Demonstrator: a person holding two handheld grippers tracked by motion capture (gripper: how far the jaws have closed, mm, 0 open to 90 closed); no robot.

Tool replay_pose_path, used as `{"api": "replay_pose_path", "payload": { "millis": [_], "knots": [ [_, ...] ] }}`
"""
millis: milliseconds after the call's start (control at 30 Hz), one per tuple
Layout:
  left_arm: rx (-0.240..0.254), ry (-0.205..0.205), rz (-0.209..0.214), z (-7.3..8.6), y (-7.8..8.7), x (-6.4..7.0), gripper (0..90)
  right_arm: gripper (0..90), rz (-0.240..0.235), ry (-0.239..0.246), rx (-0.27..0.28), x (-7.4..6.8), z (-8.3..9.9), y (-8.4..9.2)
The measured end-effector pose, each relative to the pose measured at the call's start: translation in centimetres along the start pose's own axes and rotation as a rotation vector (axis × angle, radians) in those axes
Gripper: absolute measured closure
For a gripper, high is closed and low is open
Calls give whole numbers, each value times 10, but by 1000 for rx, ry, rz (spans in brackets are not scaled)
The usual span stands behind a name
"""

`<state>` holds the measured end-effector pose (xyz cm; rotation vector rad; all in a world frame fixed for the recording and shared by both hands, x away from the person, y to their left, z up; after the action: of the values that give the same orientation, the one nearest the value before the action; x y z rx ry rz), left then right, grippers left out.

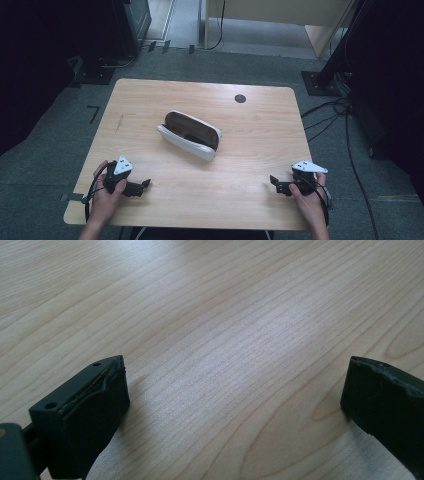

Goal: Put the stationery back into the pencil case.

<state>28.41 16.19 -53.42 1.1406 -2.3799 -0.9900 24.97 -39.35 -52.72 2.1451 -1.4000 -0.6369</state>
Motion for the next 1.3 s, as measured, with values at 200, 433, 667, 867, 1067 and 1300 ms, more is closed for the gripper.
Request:
{"api": "replay_pose_path", "payload": {
  "millis": [200, 433, 667, 867, 1067, 1300],
  "knots": [
    [0, -1, 1, 0, 0, 0, 0, 0, 18, -19, -17, 6, 10, 5],
    [0, -2, 1, 0, 0, 0, 0, 0, 31, -40, -26, 12, 19, 8],
    [-1, -3, 1, 0, 0, 0, 0, 0, 108, 12, -53, 11, 22, 8],
    [-1, -2, 2, 0, 0, 0, 0, 0, 88, 42, -57, 9, 23, 8],
    [-1, -4, 3, 0, 0, 0, 0, 2, 105, 27, -52, 7, 23, 8],
    [-1, -4, 3, 0, 0, 0, 0, 26, 119, 13, -43, 4, 25, 11]
  ]
}}
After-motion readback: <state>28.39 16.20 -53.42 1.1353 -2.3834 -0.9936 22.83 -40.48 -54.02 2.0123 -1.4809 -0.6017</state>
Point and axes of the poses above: each handheld gripper's, and its own axes: y roughly backward along the jaws, z roughly out of its underside, x roughly to its right, the point moved 2 cm from there along -y, roughly forward along the jaws, and after that the axes turned 2 degrees about x, right-handed, at the moved point
